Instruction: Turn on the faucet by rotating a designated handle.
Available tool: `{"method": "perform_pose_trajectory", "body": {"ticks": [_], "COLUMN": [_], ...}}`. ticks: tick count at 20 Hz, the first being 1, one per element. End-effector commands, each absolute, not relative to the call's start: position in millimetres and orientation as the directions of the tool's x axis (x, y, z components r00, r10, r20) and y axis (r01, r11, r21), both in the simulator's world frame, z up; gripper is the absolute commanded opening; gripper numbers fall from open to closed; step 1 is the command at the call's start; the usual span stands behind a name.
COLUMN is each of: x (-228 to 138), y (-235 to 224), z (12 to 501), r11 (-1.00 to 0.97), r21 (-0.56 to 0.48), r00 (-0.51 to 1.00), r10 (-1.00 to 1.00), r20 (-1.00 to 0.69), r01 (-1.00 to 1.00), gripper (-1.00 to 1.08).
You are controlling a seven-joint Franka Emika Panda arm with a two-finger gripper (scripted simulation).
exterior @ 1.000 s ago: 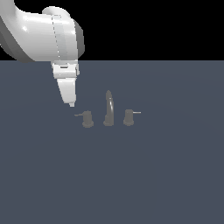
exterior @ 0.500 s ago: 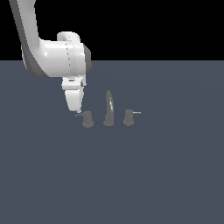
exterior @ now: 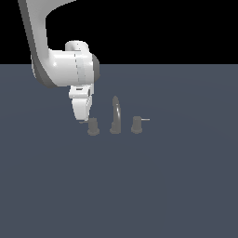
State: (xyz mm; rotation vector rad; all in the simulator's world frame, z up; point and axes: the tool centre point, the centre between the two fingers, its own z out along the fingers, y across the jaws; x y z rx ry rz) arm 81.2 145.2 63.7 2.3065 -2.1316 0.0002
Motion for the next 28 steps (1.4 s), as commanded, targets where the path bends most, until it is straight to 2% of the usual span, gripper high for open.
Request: {"method": "perform_pose_trajectory", "body": {"ticks": [1,14,16,28], "x": [81.9,51.2,58.3,21.7], "y": [145.1,159.4,154.9,149.3], "z": [63.8,63.8,63.9,63.8], "r11": [-0.077,-0.077,-0.072,-0.076], "r21": [0.0,0.0,-0.008,-0.002], "r00": [0.077,0.077,0.072,0.076], "r10": [-0.997,-0.997,-0.997,-0.997], "r20": [0.0,0.0,0.0,0.0], "r01": [-0.997,-0.997,-0.997,-0.997], "gripper": [-1.0,-1.0,-1.0,-1.0]}}
